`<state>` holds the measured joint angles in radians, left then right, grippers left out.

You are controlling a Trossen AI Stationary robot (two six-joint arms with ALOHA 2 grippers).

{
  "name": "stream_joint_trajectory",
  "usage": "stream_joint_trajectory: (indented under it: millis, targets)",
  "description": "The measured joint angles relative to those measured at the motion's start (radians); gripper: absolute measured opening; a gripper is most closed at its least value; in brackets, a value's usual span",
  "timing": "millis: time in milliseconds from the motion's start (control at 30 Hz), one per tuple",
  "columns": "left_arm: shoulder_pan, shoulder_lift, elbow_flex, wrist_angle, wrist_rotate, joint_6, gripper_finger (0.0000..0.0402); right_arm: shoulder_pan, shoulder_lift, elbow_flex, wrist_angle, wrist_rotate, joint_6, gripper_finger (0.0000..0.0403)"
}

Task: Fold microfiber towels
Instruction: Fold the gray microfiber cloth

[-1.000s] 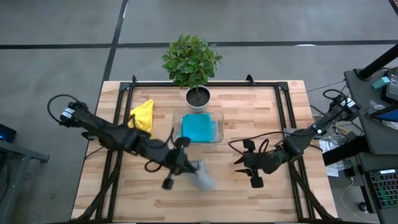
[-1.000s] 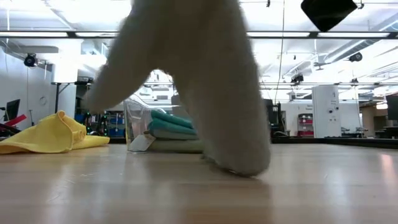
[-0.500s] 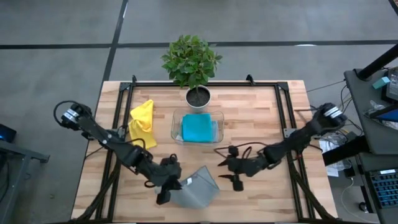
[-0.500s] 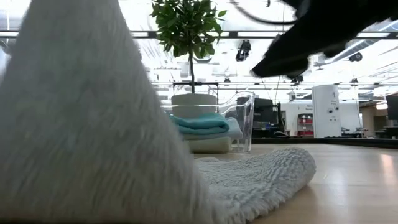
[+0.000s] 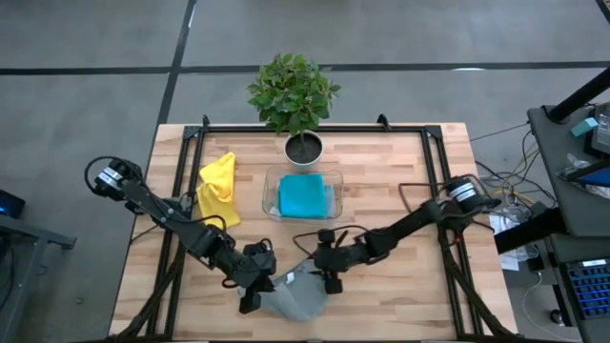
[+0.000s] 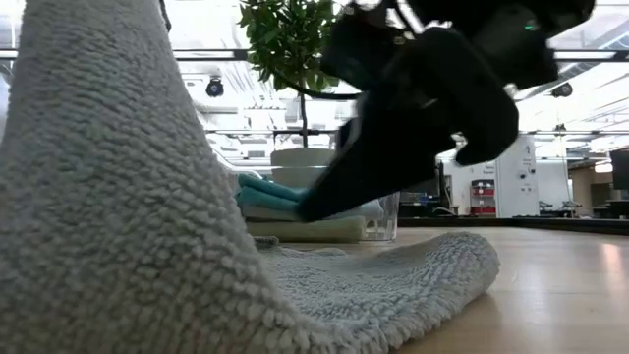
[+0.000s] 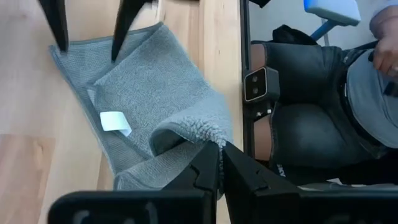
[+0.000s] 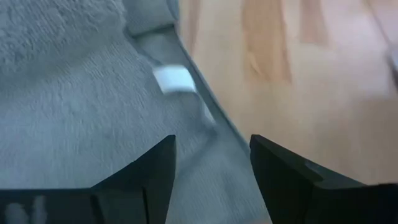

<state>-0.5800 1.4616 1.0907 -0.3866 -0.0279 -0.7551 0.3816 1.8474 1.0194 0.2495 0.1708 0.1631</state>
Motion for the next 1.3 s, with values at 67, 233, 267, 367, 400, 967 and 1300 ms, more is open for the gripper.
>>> stream_joint_trajectory:
  millis: [67,233,267,367,400,967,1300]
  targets:
    - [-0.001,0.000,0.001,0.001,0.000,0.000,0.0000,-0.004,0.041,0.044,0.012,-0.011,-0.034,0.0194]
    - [-0.003,-0.001,0.000,0.001,0.000,0.000,0.0000,-0.013,0.131,0.131,0.008,-0.015,-0.080,0.0194]
    - [-0.003,-0.001,0.000,0.001,0.000,0.001,0.0000,-0.014,0.147,0.146,0.006,-0.017,-0.086,0.0194]
    - [-0.003,-0.002,0.000,0.001,0.000,0.001,0.0000,-0.017,0.174,0.180,-0.037,-0.017,-0.091,0.0187]
    - [-0.003,-0.002,0.000,0.000,0.000,0.001,0.0000,-0.019,0.181,0.187,-0.043,-0.017,-0.086,0.0179]
    - [-0.003,-0.002,-0.002,-0.022,-0.001,0.002,0.0000,-0.020,0.144,0.183,-0.103,-0.021,-0.076,0.0017]
    - [-0.002,-0.017,0.029,-0.161,-0.041,-0.014,0.0000,-0.001,-0.023,0.157,-0.274,0.044,-0.129,0.0009]
